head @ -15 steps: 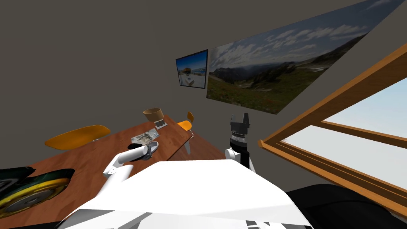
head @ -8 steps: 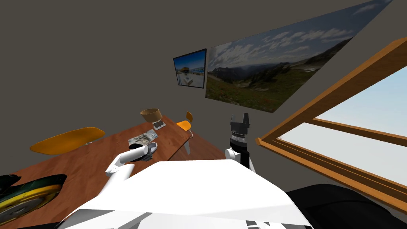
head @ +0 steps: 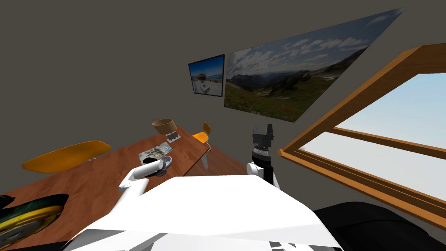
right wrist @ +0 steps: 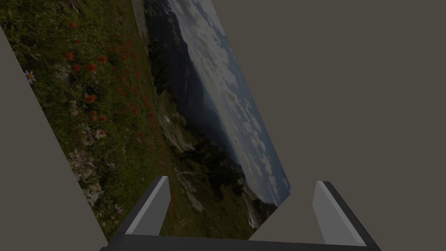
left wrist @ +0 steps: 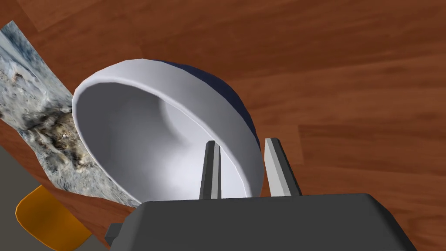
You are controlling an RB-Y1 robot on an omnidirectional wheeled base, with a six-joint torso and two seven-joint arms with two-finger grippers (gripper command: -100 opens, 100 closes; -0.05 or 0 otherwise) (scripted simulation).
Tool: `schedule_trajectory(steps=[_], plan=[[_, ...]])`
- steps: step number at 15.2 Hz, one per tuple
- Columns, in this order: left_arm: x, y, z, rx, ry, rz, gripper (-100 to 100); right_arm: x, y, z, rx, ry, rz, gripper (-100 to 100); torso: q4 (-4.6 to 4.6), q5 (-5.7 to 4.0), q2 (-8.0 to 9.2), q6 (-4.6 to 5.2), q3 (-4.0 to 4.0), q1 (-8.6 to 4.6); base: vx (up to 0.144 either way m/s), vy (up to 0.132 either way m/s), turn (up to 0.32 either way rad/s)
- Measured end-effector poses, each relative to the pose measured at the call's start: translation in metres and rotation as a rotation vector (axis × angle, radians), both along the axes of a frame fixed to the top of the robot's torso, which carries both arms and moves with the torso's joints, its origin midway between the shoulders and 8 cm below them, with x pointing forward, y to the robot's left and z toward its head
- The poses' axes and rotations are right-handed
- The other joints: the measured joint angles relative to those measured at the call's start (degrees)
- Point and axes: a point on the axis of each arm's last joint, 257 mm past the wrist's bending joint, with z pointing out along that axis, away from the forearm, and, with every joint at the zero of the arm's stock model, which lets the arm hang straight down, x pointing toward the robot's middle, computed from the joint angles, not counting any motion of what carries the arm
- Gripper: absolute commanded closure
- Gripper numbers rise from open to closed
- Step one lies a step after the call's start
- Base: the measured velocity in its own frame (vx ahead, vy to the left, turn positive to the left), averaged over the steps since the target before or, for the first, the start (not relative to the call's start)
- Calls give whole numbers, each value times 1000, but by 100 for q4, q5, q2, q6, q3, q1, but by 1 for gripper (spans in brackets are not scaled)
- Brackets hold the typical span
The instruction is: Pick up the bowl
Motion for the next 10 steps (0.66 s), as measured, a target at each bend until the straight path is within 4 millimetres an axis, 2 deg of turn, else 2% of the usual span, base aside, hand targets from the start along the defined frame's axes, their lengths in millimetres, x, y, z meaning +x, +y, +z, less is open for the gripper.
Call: schedule_trajectory(steps=[3,10], plan=[[0,-1,-1,-3,0,2,100,0,0,0,0,0,0,0,-2,-3,-5,3,-3,0,6,2,35],[-3,-6,16,-2,2,-33,100,0,0,0,0,0,0,0,0,-14,-16,6,-7,-19,35,-15,76]])
